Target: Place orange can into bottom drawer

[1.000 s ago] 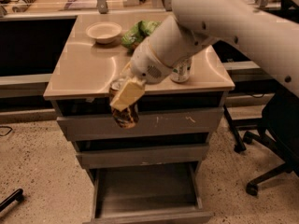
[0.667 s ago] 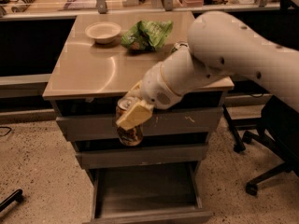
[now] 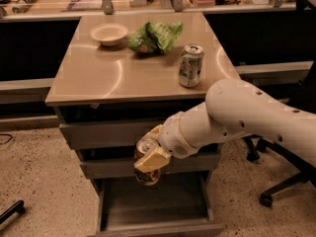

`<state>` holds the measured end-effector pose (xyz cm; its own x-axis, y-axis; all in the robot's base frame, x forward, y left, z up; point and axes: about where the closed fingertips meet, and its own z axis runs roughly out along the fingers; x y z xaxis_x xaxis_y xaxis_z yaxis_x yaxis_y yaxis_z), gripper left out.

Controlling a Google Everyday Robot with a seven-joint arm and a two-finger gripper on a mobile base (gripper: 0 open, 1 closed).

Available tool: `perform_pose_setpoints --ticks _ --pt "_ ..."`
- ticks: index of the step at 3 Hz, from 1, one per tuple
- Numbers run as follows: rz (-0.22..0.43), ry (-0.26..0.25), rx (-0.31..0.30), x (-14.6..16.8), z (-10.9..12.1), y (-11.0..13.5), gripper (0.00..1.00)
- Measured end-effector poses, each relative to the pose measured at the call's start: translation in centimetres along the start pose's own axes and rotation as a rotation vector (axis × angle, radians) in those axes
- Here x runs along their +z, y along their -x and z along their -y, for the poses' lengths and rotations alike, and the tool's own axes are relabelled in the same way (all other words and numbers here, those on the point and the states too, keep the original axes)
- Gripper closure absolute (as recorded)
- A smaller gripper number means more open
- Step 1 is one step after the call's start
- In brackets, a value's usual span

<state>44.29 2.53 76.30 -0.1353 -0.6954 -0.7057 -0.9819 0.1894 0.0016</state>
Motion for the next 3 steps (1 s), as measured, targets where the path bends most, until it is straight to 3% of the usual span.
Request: perform_pose_setpoints --ticks 1,3 --pt "-0.011 -0.021 -0.028 0.8 0.2 -1.0 1.00" --pt "0.010 -0.082 -0.135 8.8 1.1 -9.9 1.00"
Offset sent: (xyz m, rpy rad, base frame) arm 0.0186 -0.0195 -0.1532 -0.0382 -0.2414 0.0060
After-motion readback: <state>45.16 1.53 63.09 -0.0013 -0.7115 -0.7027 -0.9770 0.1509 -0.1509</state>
